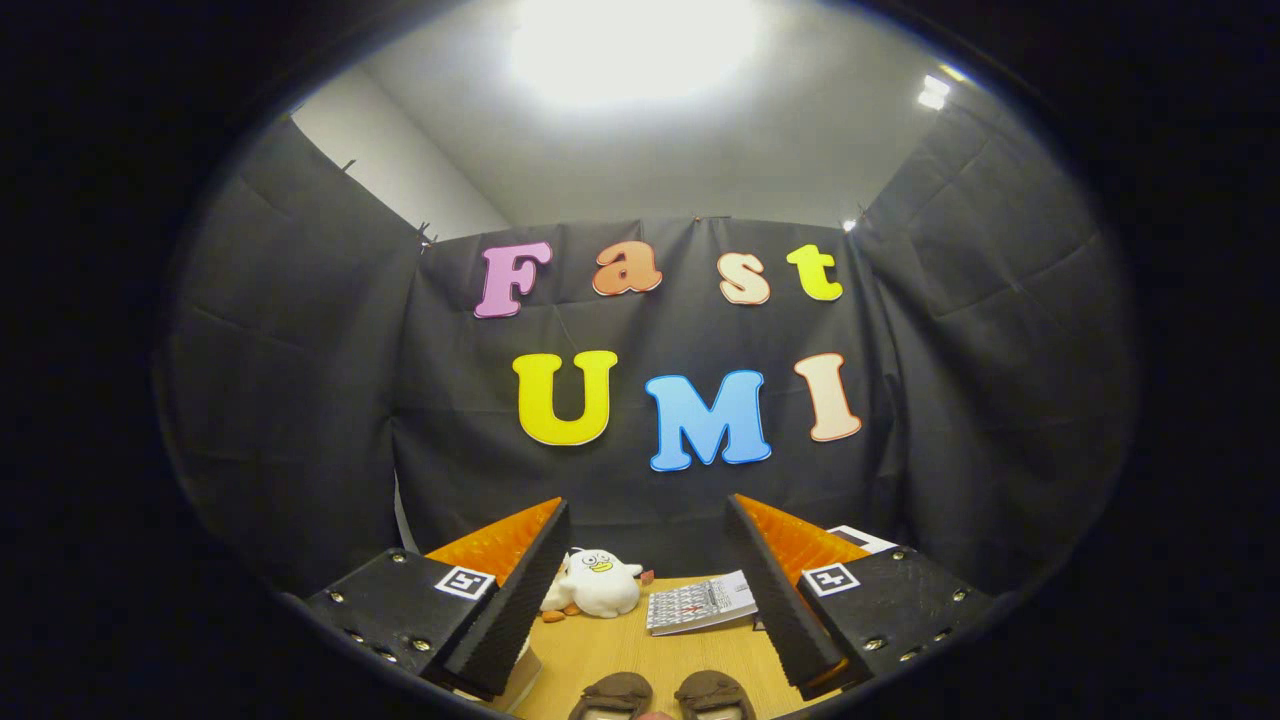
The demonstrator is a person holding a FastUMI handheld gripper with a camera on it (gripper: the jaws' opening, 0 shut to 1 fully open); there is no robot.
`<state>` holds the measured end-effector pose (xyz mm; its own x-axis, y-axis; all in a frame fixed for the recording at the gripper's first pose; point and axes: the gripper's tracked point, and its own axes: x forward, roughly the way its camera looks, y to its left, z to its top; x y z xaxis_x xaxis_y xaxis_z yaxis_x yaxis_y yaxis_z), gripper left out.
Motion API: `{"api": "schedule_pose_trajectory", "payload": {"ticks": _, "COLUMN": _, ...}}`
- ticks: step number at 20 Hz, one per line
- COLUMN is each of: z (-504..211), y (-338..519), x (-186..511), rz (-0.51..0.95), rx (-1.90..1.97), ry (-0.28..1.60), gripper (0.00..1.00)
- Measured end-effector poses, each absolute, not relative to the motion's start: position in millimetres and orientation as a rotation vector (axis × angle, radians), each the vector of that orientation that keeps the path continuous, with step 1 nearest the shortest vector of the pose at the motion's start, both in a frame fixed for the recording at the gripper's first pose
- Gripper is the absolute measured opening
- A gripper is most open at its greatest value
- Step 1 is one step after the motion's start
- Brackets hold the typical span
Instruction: Open the storage box then place both shoes into the box .Put the left shoe in first, then the right shoe, with the right side of both shoes facing outward in a uniform manner.
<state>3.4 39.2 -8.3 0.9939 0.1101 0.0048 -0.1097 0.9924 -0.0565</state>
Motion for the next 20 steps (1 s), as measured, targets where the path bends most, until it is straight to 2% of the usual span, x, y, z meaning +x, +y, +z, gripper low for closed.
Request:
{"api": "schedule_pose_trajectory", "payload": {"ticks": 10, "z": -24, "y": 49, "x": -4, "rz": 0.133, "rx": -0.068, "ry": 0.024, "gripper": 0.96}}
{"api": "schedule_pose_trajectory", "payload": {"ticks": 20, "z": -76, "y": 69, "x": -17, "rz": 0.187, "rx": 0.032, "ry": 0.129, "gripper": 0.96}}
